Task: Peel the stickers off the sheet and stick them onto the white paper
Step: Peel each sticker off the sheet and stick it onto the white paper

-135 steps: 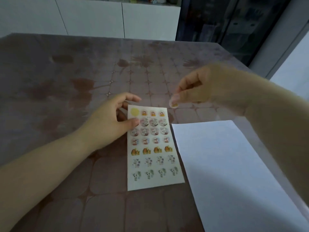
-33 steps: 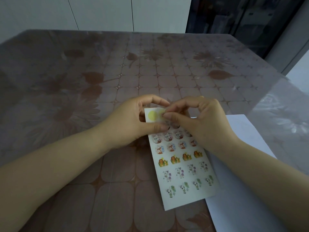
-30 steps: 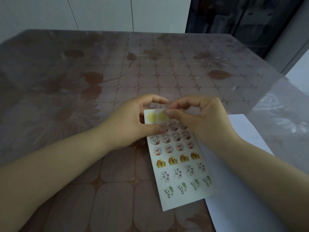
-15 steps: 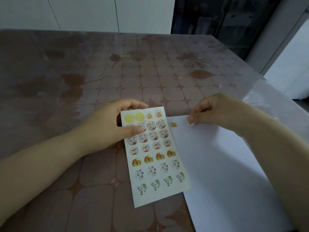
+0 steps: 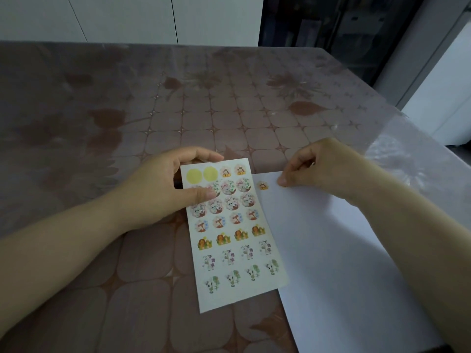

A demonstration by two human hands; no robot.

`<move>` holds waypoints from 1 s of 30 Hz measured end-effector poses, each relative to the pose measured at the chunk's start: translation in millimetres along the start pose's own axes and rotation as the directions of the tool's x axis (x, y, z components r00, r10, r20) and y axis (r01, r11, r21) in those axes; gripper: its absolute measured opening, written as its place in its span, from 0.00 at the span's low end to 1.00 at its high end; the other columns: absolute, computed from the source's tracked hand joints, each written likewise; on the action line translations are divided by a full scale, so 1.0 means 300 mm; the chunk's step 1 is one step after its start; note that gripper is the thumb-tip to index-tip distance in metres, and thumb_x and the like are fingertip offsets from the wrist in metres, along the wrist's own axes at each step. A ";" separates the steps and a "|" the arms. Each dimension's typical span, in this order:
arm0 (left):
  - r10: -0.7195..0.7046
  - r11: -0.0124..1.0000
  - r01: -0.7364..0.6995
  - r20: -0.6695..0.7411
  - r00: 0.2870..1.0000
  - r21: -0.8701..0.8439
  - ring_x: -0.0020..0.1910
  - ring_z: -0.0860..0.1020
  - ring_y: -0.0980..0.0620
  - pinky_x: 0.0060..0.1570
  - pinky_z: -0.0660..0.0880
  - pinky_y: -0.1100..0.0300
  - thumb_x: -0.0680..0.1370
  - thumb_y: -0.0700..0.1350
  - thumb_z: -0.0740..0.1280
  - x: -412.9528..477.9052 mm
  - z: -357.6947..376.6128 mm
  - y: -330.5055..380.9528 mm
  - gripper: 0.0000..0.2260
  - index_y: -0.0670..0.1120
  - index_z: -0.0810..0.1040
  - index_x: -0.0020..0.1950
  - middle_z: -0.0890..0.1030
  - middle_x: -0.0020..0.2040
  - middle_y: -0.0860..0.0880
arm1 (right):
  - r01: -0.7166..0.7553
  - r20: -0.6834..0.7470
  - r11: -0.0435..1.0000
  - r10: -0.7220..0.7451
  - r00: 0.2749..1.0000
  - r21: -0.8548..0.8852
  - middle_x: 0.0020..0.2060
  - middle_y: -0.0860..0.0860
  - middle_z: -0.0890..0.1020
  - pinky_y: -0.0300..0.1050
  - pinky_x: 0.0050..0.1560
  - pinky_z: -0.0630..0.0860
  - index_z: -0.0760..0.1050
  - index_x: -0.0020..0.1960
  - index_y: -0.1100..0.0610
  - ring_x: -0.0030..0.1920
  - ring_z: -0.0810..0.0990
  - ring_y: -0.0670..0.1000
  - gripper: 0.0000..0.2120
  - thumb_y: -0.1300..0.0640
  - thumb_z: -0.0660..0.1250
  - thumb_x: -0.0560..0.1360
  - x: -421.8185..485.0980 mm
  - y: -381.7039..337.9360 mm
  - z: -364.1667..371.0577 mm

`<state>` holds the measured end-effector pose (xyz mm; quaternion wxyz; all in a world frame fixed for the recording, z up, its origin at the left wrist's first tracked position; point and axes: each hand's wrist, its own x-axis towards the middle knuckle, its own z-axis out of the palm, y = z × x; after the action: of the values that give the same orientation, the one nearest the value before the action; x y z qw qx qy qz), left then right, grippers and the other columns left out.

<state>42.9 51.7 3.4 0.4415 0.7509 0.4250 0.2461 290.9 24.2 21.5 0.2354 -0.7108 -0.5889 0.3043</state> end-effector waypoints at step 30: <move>-0.126 0.887 0.132 0.043 0.991 -0.443 0.45 0.83 0.52 0.50 0.77 0.58 0.67 0.46 0.74 0.003 0.000 0.038 0.07 0.47 0.85 0.44 0.86 0.44 0.47 | 0.594 -0.432 0.746 -0.662 0.612 -0.301 0.44 0.46 0.76 0.43 0.52 0.66 0.81 0.48 0.50 0.46 0.69 0.48 0.12 0.46 0.71 0.67 -0.051 -0.086 0.213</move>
<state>48.3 49.6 13.3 0.6194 0.6021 0.4034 0.3018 225.9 12.8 -3.2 0.4292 -0.5260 -0.7334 -0.0366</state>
